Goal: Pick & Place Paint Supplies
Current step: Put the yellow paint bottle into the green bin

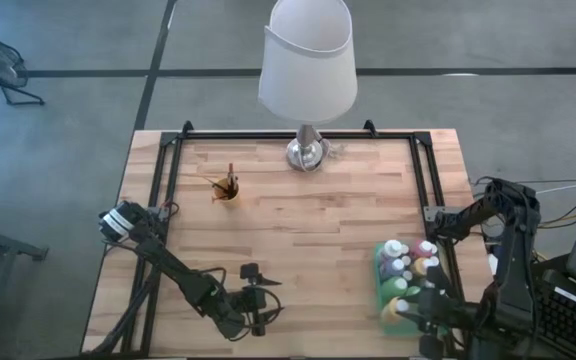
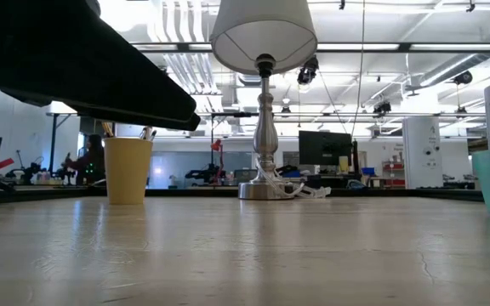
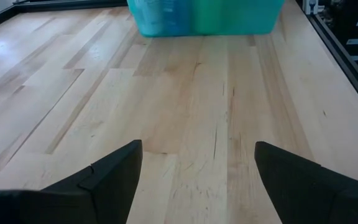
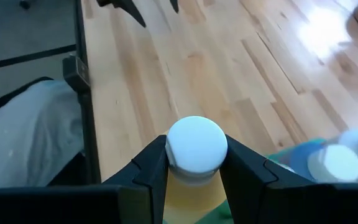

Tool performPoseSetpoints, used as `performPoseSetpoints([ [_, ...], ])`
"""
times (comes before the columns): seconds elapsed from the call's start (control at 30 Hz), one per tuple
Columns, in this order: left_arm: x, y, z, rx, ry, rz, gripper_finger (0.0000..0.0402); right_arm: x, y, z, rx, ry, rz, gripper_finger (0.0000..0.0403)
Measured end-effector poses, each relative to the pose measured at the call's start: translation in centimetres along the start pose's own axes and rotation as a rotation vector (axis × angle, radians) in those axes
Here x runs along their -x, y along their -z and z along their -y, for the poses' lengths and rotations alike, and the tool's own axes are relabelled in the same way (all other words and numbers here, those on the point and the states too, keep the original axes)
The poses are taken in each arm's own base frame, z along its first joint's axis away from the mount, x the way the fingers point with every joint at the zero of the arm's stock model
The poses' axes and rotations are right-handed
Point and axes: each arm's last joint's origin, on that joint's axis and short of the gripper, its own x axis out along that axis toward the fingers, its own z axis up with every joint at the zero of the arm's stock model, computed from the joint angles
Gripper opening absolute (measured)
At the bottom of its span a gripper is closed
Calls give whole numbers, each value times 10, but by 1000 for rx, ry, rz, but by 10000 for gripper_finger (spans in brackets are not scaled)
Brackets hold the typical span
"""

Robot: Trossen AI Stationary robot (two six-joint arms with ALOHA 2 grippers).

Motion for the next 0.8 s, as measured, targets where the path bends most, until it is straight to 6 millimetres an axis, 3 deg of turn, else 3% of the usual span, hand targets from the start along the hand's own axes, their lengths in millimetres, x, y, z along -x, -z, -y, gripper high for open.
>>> performPoseSetpoints([
  [0.27,0,0,0,0,-1,0,314,-2,17,5,-44,20,2,112],
  [0.8,-3,-1,-3,8,-10,3,314,-27,43,16,-100,70,9,112],
])
